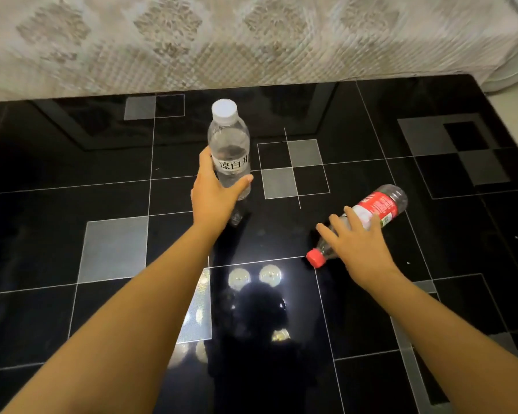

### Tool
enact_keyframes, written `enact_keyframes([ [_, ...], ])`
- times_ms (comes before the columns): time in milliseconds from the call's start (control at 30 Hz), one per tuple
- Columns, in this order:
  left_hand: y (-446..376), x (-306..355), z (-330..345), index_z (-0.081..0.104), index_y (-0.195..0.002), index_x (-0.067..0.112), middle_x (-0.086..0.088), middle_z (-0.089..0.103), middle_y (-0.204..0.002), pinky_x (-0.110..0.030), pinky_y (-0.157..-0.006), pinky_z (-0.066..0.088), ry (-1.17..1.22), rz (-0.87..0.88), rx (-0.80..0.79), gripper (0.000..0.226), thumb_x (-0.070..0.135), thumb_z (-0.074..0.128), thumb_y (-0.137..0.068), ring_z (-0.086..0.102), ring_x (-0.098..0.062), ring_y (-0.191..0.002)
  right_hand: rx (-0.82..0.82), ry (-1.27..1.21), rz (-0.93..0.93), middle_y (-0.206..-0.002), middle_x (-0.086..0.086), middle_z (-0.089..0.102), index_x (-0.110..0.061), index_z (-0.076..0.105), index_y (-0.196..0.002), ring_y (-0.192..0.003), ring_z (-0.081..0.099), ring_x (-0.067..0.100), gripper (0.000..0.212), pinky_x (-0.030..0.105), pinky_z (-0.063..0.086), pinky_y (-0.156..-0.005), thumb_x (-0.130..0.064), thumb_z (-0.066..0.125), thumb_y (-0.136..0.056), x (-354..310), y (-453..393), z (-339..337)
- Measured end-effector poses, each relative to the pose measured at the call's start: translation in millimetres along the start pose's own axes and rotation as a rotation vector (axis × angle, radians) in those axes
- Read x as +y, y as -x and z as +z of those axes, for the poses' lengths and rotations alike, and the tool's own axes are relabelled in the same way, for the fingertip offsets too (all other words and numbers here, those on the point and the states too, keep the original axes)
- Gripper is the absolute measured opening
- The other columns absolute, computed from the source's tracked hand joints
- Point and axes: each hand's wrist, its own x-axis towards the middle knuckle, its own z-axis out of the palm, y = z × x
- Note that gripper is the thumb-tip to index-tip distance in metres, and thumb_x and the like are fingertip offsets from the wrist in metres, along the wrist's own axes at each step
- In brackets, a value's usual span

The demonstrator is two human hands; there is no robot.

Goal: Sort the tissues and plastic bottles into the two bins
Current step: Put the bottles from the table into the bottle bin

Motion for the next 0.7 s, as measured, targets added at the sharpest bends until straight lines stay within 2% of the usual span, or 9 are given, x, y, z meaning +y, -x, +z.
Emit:
enact_keyframes([
  [167, 28, 10, 11, 0.034, -0.135, 0.033, 0.013, 0.054, -0.133, -0.041, -0.101, 0.047, -0.028, 0.026, -0.045, 0.077, 0.042, 0.077, -0.072, 0.053, -0.008, -0.121, 0.066, -0.100, 0.076, -0.148, 0.006, 0.027, -0.026, 0.022, -0.143, -0.140, 0.020, 0.036, 0.075, 0.055, 0.037, -0.096, -0.019, 0.066, -0.082, 3, 19, 4],
  [300, 69, 30, 23, 0.035, -0.135, 0.032, 0.010, 0.056, -0.130, -0.037, -0.099, 0.049, -0.047, 0.021, -0.099, 0.076, 0.033, 0.079, -0.073, 0.055, -0.010, -0.117, 0.192, -0.234, 0.098, -0.130, 0.006, 0.051, -0.024, 0.043, -0.130, -0.126, 0.045, 0.035, 0.071, 0.050, 0.051, -0.074, -0.020, 0.077, -0.068, 8, 52, 6],
  [400, 110, 49, 37, 0.037, -0.129, 0.028, 0.010, 0.061, -0.116, -0.039, -0.092, 0.052, -0.057, -0.016, -0.134, 0.071, 0.025, 0.078, -0.071, 0.060, -0.012, -0.104, 0.306, -0.306, 0.085, -0.126, 0.005, 0.053, -0.023, 0.046, -0.128, -0.121, 0.048, 0.033, 0.062, 0.046, 0.054, -0.067, -0.018, 0.071, -0.072, 17, 90, 8],
  [467, 144, 62, 48, 0.036, -0.123, 0.029, 0.009, 0.062, -0.111, -0.042, -0.088, 0.052, -0.059, -0.024, -0.161, 0.068, 0.024, 0.077, -0.069, 0.062, -0.013, -0.100, 0.370, -0.346, 0.069, -0.124, 0.005, 0.055, -0.022, 0.048, -0.127, -0.117, 0.051, 0.032, 0.064, 0.045, 0.055, -0.063, -0.018, 0.073, -0.068, 22, 121, 13],
  [700, 303, 97, 87, 0.030, -0.128, 0.049, 0.018, 0.061, -0.112, -0.038, -0.084, 0.053, -0.046, -0.018, -0.280, 0.077, 0.027, 0.076, -0.070, 0.062, -0.010, -0.100, 0.501, -0.388, 0.020, -0.115, 0.006, 0.061, -0.020, 0.051, -0.119, -0.102, 0.059, 0.031, 0.070, 0.040, 0.055, -0.053, -0.020, 0.079, -0.055, 28, 249, 62],
])
